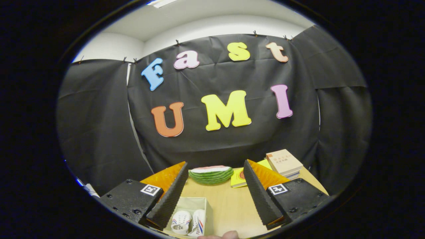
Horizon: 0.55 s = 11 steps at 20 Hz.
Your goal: Open the storage box then place both shoes into the box .Put the left shoe in first, then the right shoe, with the right side of both shoes facing outward in a uniform manner.
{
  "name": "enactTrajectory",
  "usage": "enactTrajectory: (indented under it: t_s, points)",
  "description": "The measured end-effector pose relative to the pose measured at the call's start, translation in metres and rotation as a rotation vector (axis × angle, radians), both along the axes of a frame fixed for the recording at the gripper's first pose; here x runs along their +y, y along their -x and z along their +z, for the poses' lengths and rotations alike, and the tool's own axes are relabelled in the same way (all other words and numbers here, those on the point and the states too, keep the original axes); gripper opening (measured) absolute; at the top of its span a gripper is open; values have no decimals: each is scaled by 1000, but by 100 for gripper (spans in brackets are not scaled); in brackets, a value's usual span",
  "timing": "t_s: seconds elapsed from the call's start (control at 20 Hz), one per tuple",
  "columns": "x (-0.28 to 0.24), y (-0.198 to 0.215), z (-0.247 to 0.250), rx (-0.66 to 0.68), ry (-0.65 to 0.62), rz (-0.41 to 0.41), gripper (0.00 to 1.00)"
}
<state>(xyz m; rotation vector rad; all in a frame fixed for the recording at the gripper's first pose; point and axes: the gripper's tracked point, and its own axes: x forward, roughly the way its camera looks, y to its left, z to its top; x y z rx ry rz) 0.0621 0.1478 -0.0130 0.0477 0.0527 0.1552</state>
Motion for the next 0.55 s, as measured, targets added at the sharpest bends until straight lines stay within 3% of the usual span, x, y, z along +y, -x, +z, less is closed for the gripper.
enactTrajectory:
  t_s: [0.55]
  points:
    - [-3,7,-8,-6,16,3,100]
